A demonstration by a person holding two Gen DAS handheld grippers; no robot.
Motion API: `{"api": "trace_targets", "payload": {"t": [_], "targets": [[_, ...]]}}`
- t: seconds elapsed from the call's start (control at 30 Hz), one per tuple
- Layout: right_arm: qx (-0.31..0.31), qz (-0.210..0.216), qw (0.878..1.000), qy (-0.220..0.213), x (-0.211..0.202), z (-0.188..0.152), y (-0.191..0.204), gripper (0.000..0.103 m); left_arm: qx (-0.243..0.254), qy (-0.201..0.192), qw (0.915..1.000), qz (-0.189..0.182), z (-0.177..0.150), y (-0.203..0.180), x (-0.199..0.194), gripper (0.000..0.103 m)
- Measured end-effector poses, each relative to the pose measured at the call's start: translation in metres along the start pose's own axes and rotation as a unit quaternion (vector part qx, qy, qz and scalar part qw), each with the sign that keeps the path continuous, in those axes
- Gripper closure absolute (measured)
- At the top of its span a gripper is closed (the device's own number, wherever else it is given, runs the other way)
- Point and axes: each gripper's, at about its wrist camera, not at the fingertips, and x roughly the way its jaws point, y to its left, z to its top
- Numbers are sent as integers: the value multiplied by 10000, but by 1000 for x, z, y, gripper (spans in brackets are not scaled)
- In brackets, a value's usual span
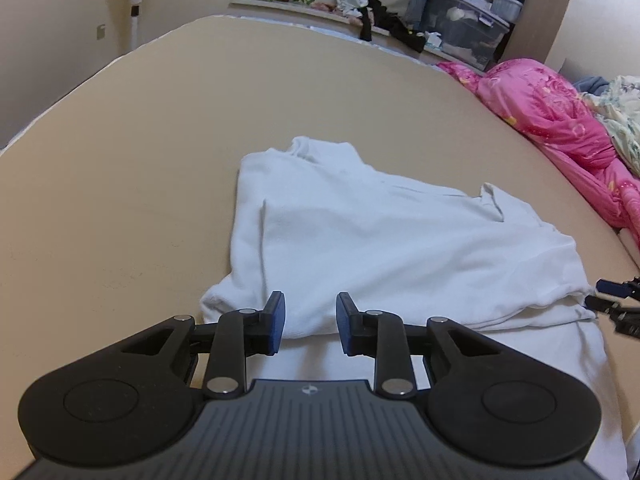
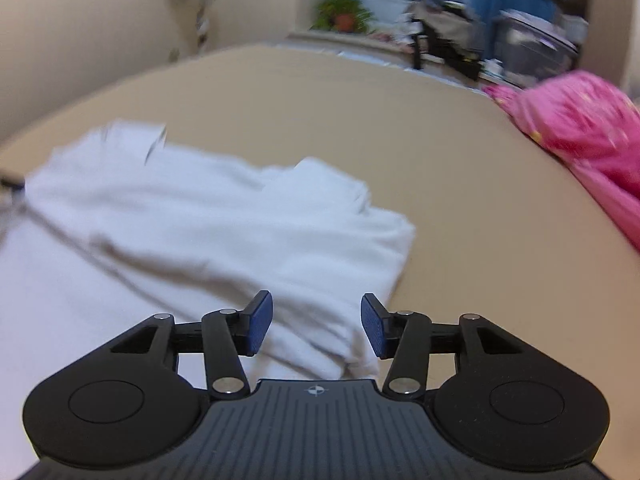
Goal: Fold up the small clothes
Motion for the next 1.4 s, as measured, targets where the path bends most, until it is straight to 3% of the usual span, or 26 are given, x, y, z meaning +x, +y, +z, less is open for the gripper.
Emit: {"api": "trace_targets", "payload": {"t": [0.2, 0.23, 0.27, 0.3, 0.37, 0.47, 0.57, 0.67, 0.8, 0.87, 0.97, 1.07, 1.2, 1.27, 1.33, 1.4], "targets": [[-711, -456, 9964, -88, 13, -1, 22, 55, -12, -44, 10000, -9, 2, -1, -5, 72], [-856, -535, 9949, -78, 13, -1, 25, 60, 8, -27, 10000, -5, 1, -1, -3, 72], [-938, -537, 9941, -38, 13, -1, 25, 82, 34, 9, 10000, 19, 0, -1, -1, 72], [-964, -498, 9941, 9, 12, -1, 23, 93, 77, 67, 9999, 72, -1, -1, 1, 72], [-956, -396, 9946, -41, 3, -1, 17, 97, 181, 132, 9996, 191, -2, -2, 4, 72], [-930, -251, 9953, -37, -14, -2, 6, 97, 148, 179, 9994, 253, -2, 2, 6, 72], [-878, -93, 9957, 276, -17, -8, -3, 97, 96, 196, 9995, 230, -1, 3, 5, 72], [-278, 147, 9978, 587, -23, -5, -24, 97, -32, 129, 9998, 179, 3, 6, -1, 71], [820, 280, 9962, 7, -42, 6, -52, 87, -144, -238, 9995, 174, 12, 10, -16, 68], [1364, 373, 9895, -292, -41, 8, -58, 74, -142, -373, 9991, 155, 14, 10, -19, 68], [1759, 550, 9827, -194, -18, 6, -57, 72, -75, -232, 9995, 211, 13, 9, -12, 68], [1838, 171, 9810, 596, 17, -8, -58, 74, 232, 168, 9977, 607, 5, 8, 1, 69], [2168, 244, 9755, 292, 8, -5, -65, 73, 109, -150, 9991, 374, 15, 9, -17, 68], [2016, -40, 9773, 652, 17, -12, -64, 73, 142, -36, 9985, 530, 14, 12, -13, 67], [1906, -321, 9782, 763, 16, -17, -62, 57, 182, 171, 9974, 678, 7, 14, -6, 67], [2222, -404, 9719, 666, 1, -14, -66, 58, 153, 63, 9975, 681, 10, 11, -18, 67]]}}
